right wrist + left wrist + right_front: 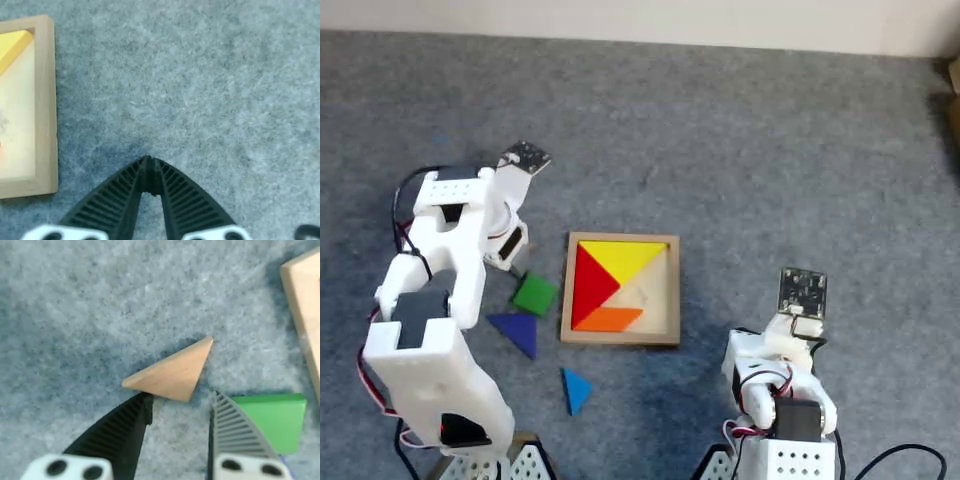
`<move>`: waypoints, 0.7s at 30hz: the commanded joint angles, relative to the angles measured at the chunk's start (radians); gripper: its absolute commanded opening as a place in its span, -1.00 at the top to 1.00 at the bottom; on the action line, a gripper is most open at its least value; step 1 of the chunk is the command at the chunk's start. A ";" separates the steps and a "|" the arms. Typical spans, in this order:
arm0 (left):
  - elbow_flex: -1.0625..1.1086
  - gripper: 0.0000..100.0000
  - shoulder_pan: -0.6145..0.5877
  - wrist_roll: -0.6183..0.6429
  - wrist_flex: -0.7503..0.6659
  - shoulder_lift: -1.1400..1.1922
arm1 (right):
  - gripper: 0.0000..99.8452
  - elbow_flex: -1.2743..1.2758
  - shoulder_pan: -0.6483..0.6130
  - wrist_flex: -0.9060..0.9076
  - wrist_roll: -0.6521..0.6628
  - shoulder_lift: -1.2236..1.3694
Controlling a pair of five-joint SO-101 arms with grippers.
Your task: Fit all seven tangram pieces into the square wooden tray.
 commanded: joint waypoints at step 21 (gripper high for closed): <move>-0.142 0.64 0.091 0.038 -0.006 0.059 | 0.98 0.125 0.013 0.008 -0.002 -0.013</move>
